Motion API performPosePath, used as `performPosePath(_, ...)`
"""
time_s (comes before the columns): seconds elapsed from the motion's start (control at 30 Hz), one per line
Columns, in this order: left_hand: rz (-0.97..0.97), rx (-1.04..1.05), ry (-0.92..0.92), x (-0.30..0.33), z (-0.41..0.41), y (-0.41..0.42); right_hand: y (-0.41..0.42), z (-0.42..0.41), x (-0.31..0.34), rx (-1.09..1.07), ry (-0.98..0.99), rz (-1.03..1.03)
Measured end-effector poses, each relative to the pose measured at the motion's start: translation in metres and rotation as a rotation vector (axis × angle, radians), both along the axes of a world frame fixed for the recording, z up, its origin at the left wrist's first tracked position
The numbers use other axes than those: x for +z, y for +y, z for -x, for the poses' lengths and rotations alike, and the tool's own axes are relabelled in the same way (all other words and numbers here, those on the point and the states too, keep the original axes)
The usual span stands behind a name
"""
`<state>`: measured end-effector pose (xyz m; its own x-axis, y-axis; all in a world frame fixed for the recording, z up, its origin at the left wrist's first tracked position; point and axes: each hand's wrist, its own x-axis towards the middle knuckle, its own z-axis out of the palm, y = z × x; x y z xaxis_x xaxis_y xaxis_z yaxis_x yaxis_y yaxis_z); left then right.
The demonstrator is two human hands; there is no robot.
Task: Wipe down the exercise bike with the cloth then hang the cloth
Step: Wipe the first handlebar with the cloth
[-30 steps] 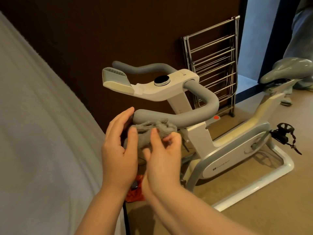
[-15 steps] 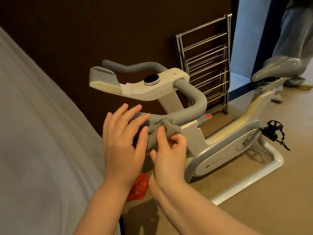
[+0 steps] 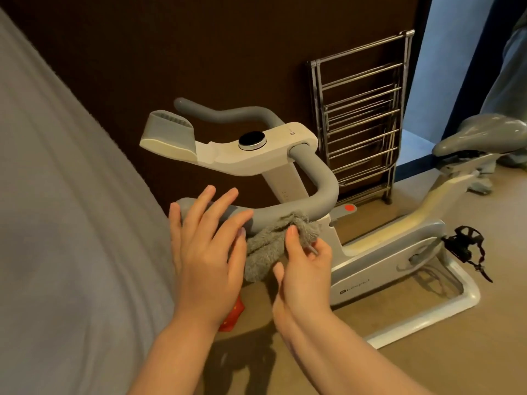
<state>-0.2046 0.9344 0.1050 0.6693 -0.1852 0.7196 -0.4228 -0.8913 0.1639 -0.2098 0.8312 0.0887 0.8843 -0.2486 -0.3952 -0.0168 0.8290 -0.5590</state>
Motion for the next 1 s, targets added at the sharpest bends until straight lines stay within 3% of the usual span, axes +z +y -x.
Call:
performPosePath(0.13, 0.013, 0.007, 0.025, -0.001, -0.001, -0.012, 0.01, 0.005, 0.001, 0.226, -0.04, 0.039)
performPosePath(0.27, -0.046, 0.038, 0.058, 0.003, 0.0, -0.017, -0.017, -0.003, 0.002, 0.137, -0.053, -0.02)
performPosePath(0.43, -0.036, 0.065, 0.105, 0.002, -0.001, -0.026, -0.021, 0.001, 0.001, 0.301, -0.076, 0.01)
performPosePath(0.57, -0.052, 0.093, 0.132, 0.002, -0.002, -0.035, -0.046, -0.012, -0.001, 0.168, -0.026, 0.105)
performPosePath(0.7, -0.042, 0.117, 0.155, -0.002, -0.007, -0.05, -0.045, -0.009, 0.0, 0.34, -0.065, 0.136)
performPosePath(0.87, -0.045, 0.168, 0.179, -0.004, -0.011, -0.066, -0.073, -0.026, -0.003, 0.178, -0.012, 0.179)
performPosePath(1.0, -0.007, 0.187, 0.197, -0.01, -0.016, -0.075, -0.071, -0.02, -0.001, 0.357, -0.06, 0.217)
